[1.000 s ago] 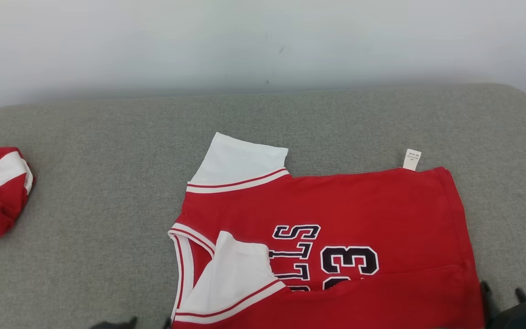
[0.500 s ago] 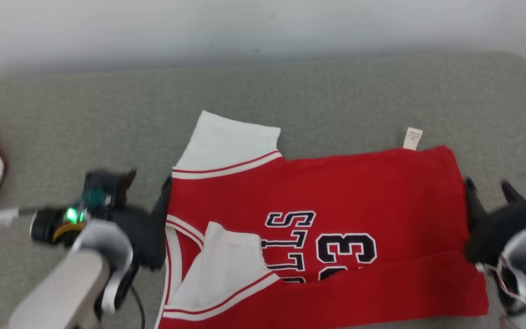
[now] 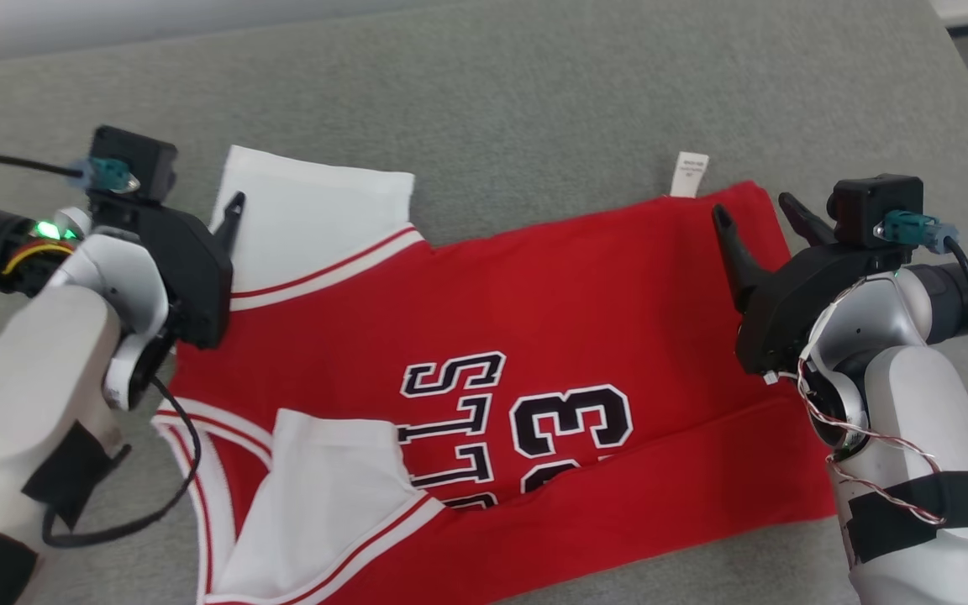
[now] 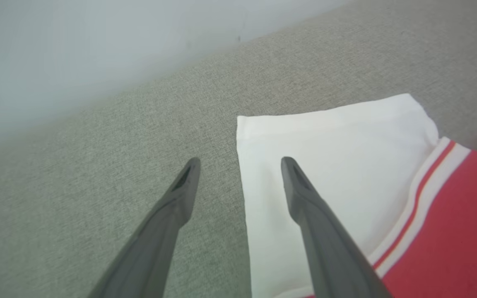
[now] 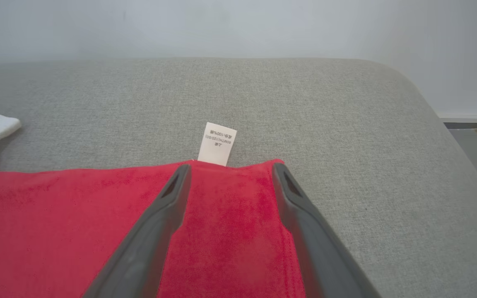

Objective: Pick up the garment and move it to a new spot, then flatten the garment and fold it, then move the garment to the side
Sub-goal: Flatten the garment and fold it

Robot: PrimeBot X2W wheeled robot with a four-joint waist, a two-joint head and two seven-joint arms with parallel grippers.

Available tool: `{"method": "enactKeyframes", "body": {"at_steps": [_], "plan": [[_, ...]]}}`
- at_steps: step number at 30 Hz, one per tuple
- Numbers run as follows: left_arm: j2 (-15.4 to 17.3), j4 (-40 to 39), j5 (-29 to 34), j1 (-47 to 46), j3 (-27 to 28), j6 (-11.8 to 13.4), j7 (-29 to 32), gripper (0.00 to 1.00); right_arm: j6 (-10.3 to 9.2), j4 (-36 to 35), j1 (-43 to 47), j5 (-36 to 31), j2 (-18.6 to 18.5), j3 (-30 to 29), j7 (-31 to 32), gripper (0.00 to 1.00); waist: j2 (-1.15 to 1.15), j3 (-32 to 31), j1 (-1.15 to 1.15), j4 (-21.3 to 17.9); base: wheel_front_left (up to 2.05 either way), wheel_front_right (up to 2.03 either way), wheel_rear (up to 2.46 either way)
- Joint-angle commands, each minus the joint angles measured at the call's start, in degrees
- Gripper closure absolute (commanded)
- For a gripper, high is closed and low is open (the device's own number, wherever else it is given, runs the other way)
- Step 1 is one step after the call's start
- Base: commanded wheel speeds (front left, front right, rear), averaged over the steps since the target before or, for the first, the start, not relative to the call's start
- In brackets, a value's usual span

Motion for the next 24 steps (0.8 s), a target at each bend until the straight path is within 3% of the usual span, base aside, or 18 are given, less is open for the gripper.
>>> {"method": "enactKeyframes", "body": {"at_steps": [1, 7, 14, 16, 17, 24], "plan": [[0.3, 1.3, 0.0, -1.3, 0.4, -0.1, 0.0, 0.00, -0.14, 0.6, -0.9, 0.3, -0.4, 0.4, -0.8, 0.00, -0.01, 3.7, -0.02, -3.8, 0.00, 0.00, 0.00], [0.4, 5.9, -0.4, -4.6, 1.7, 1.2, -0.2, 0.00, -0.14, 2.5, -2.2, 1.1, -1.5, 0.6, -2.5, 0.00, -0.01, 4.9, -0.02, -4.8, 0.00, 0.00, 0.00], [0.7, 8.5, 0.2, -6.6, 0.8, 0.4, 1.0, 0.02, -0.14, 3.6, -2.7, 1.3, -1.8, 0.6, -3.5, 0.00, -0.01, 5.2, -0.02, -5.2, 0.00, 0.00, 0.00], [1.0, 9.1, -0.2, -6.7, 0.8, 0.2, 1.7, 0.37, -0.14, 3.9, -3.0, 1.3, -1.6, 0.8, -3.7, 0.00, -0.01, 5.3, -0.02, -5.4, 0.00, 0.00, 0.00], [1.3, 9.5, 0.0, -7.1, 0.7, 0.2, 1.9, 0.46, -0.14, 4.1, -3.0, 1.2, -1.5, 0.8, -3.8, 0.00, -0.01, 5.3, -0.02, -5.4, 0.00, 0.00, 0.00], [0.9, 10.6, -0.6, -8.0, 0.4, -0.2, 3.4, 0.55, -0.14, 5.1, -3.9, 1.0, -1.0, 1.4, -4.4, 0.00, -0.01, 5.3, -0.02, -5.8, 0.00, 0.00, 0.00]]}}
